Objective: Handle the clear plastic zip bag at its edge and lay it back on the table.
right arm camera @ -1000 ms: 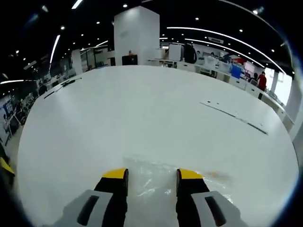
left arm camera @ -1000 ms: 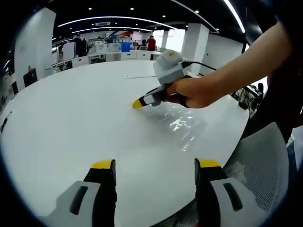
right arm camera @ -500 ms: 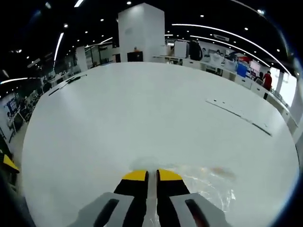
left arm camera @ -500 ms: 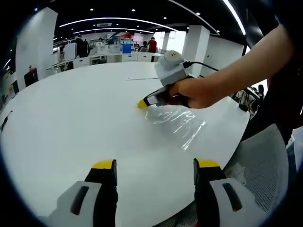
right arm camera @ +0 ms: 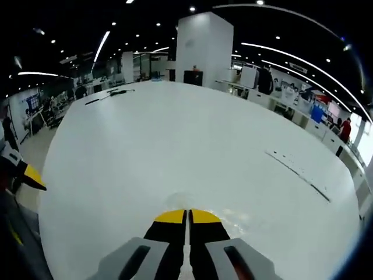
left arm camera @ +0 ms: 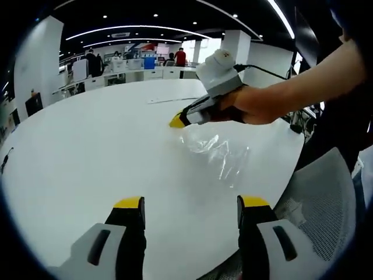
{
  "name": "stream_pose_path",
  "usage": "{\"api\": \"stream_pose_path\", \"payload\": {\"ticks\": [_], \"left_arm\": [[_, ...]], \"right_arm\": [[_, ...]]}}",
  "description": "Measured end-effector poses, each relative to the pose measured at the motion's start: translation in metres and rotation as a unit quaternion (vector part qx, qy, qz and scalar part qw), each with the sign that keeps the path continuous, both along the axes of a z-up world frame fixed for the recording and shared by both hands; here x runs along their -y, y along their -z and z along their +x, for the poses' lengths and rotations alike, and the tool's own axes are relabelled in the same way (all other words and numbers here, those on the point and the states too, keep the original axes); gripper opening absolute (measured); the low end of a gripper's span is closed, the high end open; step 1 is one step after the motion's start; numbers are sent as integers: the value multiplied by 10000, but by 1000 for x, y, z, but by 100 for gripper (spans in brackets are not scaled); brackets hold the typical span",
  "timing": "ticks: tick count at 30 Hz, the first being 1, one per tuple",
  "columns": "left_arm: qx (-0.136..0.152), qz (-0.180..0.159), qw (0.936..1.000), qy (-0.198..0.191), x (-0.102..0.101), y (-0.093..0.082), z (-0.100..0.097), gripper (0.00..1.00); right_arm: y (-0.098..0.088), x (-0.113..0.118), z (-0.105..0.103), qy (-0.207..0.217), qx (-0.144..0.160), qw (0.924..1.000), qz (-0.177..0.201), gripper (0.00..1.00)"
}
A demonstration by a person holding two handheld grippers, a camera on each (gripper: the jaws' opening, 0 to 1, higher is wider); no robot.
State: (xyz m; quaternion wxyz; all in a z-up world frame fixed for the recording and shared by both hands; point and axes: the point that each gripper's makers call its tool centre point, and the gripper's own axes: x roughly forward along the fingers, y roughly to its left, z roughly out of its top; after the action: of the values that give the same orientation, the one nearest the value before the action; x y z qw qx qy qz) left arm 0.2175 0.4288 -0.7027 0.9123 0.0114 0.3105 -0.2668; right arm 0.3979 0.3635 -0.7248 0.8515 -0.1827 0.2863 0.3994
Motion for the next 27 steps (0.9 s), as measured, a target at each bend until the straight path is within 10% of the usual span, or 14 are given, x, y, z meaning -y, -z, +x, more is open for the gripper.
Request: {"api": "stream_pose_path", "payload": {"ticks": [27], "left_arm": [[566,410,9964,474,0,-15,47,61]], "right_arm": [[-64,16,-65,-1245,494,9909,-110,0]]}}
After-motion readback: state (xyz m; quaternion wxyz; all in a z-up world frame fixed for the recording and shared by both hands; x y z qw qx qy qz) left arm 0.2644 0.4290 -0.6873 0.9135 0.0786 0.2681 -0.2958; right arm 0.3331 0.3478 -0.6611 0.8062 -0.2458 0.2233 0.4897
